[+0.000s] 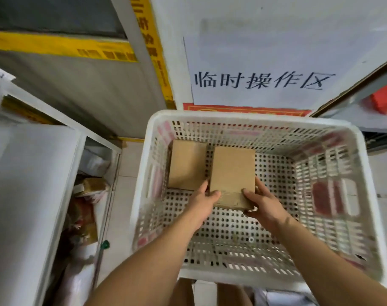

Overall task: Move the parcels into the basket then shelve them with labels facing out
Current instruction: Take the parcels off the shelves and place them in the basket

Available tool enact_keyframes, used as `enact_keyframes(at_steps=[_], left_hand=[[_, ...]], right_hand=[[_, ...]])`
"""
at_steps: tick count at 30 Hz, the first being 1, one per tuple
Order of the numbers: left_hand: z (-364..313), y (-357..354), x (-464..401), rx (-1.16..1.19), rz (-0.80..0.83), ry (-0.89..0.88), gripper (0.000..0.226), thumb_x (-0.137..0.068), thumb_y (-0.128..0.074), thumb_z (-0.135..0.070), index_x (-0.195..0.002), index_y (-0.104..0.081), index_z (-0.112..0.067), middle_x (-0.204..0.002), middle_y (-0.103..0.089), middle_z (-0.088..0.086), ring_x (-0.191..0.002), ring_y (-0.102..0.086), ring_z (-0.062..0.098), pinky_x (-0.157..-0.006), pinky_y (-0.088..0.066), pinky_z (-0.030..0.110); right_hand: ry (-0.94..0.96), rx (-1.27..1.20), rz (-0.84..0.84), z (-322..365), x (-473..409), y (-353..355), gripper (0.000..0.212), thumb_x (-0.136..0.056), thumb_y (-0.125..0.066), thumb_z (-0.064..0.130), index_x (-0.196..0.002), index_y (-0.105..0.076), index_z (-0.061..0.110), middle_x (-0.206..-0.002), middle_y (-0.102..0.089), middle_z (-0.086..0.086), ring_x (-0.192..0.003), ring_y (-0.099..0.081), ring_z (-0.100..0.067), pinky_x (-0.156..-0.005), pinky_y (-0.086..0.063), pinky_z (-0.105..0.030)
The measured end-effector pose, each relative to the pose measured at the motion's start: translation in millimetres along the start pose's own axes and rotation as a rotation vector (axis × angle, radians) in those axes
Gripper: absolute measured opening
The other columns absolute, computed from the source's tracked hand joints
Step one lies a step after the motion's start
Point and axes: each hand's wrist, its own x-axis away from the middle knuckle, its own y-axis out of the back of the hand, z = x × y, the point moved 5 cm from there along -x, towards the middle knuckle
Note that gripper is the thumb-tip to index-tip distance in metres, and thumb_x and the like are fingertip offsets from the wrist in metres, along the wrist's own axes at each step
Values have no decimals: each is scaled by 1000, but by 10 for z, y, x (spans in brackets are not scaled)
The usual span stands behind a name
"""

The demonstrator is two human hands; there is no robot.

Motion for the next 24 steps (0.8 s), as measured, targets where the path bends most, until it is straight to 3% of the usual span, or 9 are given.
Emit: enact_keyframes(at_steps=[7, 10, 15, 18, 21, 24], left_hand=[[-97, -89, -705, -172, -184, -51, 64, -106, -59, -43, -163, -30, -40, -169, -26, -1, -151, -37, 26, -123, -35, 46], [-73, -69, -834, -315, -324, -103, 60, -105, -62, -38, -160, -41, -29, -157, -34, 5, -142, -46, 28, -122, -38, 44], [2, 99, -909, -527, -535, -203, 49, -99, -67, -21, -148, -59, -24, -137, -55, 6, -124, -58, 29, -109, -50, 47], [-7, 132, -874, -566, -544, -235, 49, -100, -68, -19, -147, -59, -24, -133, -59, 4, -121, -58, 26, -108, -50, 44], [-31, 156, -810, -472, -483, -218, 50, -101, -66, -17, -149, -57, -25, -130, -60, -1, -119, -58, 21, -109, -48, 37], [-117, 222, -605, -373, -395, -213, 48, -102, -67, -21, -149, -57, -24, -132, -67, -4, -117, -63, 15, -106, -51, 32]], right_hand=[[43, -22, -42, -165, -791, 52, 55, -105, -63, 20, -153, -48, 42, -143, -63, -2, -125, -61, -30, -89, -53, -51], [66, -26, -68, -188, -916, -13, 55, -106, -60, 19, -155, -45, 42, -143, -63, 3, -128, -59, -26, -102, -52, -55], [133, 30, -85, -371, -989, -235, 61, -108, -57, 13, -159, -39, 40, -143, -61, 13, -127, -62, -18, -89, -61, -34], [157, 71, -99, -392, -1034, -235, 61, -108, -57, 12, -159, -40, 40, -142, -61, 14, -129, -61, -18, -98, -61, -39], [113, 170, -102, -290, -955, -207, 62, -107, -59, 16, -160, -38, 42, -145, -58, 8, -124, -63, -21, -80, -63, -28], [118, 326, -113, -135, -767, -220, 65, -102, -67, 29, -159, -39, 40, -148, -59, 2, -122, -67, -31, -94, -62, -44]])
